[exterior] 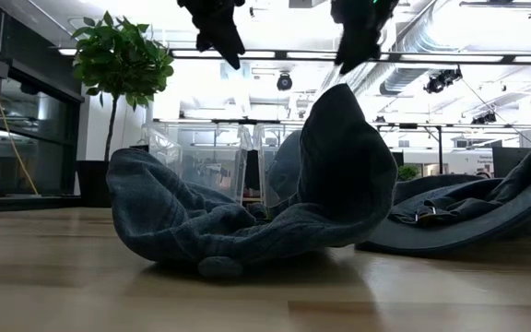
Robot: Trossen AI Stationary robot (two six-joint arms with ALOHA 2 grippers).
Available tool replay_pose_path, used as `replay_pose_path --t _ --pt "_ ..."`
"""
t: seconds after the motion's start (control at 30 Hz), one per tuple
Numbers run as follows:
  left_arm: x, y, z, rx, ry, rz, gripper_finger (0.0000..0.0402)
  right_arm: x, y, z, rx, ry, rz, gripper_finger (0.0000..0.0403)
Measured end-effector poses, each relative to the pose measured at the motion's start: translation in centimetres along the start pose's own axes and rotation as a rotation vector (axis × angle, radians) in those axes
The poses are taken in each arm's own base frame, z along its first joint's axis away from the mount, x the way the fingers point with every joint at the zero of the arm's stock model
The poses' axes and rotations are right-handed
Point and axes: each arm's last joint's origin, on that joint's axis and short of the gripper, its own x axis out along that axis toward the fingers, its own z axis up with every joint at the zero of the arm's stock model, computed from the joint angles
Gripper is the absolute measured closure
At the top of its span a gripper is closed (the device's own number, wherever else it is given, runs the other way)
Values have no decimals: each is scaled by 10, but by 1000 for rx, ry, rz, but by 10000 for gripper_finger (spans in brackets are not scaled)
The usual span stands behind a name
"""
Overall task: Pick & Place hat
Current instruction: Put the top blue cap into the left transparent bin
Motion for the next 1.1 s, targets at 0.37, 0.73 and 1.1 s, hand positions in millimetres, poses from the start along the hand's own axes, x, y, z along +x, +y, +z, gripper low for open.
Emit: replay_pose_path --t 0.37,0.73,1.1 --pt "55 -5 -41 -100 6 -198 402 -62 46 -52 -74 190 -24 183" --pt "72 -48 -47 -50 -58 -324 402 -39 90 -177 -81 202 136 183" --pt "70 -64 -37 -40 -159 -407 402 10 126 -258 -216 220 216 183"
